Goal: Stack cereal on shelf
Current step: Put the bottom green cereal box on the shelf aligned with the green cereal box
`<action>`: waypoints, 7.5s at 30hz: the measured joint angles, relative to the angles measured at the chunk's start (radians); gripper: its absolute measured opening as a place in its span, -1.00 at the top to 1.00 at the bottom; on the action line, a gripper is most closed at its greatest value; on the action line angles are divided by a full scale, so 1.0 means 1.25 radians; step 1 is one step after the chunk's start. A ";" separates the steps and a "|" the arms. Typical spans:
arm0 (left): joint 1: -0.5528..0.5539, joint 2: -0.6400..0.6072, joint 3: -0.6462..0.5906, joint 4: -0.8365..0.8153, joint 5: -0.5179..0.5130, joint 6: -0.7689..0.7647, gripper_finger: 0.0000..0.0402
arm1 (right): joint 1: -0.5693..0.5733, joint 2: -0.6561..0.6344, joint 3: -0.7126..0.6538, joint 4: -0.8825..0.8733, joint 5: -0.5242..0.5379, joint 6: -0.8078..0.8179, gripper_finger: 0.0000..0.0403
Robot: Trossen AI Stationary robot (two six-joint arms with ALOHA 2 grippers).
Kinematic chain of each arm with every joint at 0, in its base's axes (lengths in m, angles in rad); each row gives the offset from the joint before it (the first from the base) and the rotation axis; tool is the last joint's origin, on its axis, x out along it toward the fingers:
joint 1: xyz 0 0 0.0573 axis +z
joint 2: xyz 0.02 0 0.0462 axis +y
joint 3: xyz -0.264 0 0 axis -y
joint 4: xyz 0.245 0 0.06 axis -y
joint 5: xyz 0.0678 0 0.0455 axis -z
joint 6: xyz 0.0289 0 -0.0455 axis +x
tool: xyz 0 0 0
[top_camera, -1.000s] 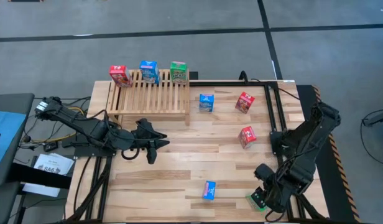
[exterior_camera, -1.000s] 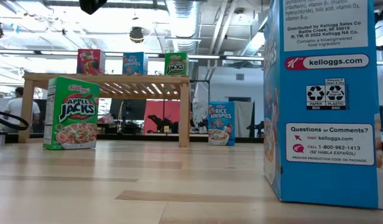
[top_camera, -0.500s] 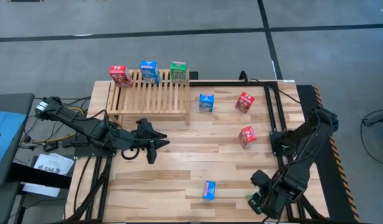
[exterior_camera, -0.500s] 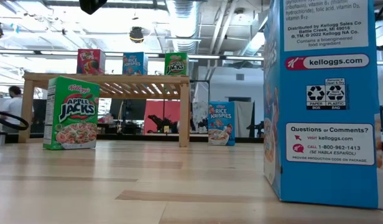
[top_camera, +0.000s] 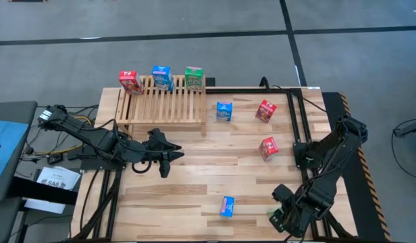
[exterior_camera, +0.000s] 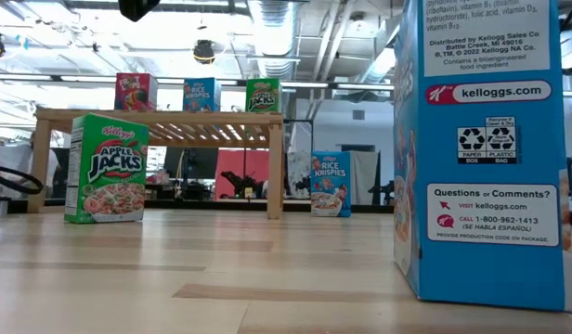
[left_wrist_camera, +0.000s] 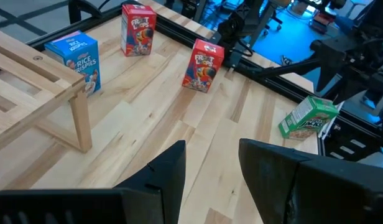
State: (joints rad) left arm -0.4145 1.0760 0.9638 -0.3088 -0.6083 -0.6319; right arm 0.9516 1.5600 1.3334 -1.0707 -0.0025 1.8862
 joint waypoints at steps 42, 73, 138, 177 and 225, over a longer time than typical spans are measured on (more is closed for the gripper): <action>-0.089 -0.267 -0.504 0.512 0.145 0.349 0.31 | 0.000 0.000 0.000 -0.013 0.046 -0.006 -0.30; -0.089 -0.549 -0.724 0.520 0.023 0.485 0.31 | 0.003 0.000 0.000 -0.010 0.045 -0.007 -0.30; -0.089 -0.851 -0.719 0.256 0.004 0.587 0.31 | 0.008 -0.001 0.000 0.052 0.042 -0.001 -0.30; -0.089 -0.851 -0.719 0.164 -0.016 0.502 0.31 | 0.006 -0.001 0.000 0.070 0.009 0.046 -0.30; -0.089 -0.851 -0.720 0.163 -0.016 0.502 0.31 | 0.029 -0.001 -0.037 0.029 0.037 0.078 -0.62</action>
State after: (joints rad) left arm -0.5256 0.0128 0.0639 -0.1055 -0.6281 -0.0040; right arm 0.9878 1.5593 1.2869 -1.0340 0.0441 1.9835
